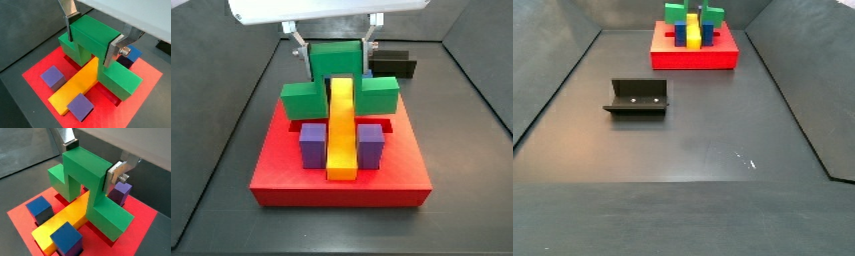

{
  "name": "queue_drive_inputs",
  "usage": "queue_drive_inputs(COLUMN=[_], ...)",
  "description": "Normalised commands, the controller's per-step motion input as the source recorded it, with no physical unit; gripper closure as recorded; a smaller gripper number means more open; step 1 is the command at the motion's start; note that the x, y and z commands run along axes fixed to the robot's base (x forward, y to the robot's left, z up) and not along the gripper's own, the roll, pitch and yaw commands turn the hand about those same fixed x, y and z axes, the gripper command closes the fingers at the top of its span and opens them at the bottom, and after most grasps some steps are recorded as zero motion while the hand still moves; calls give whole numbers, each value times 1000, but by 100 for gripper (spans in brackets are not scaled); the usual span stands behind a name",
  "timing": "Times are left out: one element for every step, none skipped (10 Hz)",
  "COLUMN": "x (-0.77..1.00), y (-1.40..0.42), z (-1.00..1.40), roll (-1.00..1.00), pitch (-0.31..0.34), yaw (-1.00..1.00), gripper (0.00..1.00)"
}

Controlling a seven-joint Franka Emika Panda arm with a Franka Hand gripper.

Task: Pick up the green object. Move up. Place the green object on the fixture. Regrasp the green object. Move to above the board. Insert the green object.
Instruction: Insert the green object.

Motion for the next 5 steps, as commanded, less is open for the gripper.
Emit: queue_drive_inputs(x=[0,0,0,94,160], y=[-11,-11,-17,-100,-103], z=[-163,-197,-200,-137,-146], roll=[0,0,0,0,0], pitch=[-96,-99,-100,-69,-69], yaw=[66,63,60,54,20], gripper=[100,100,100,100,100])
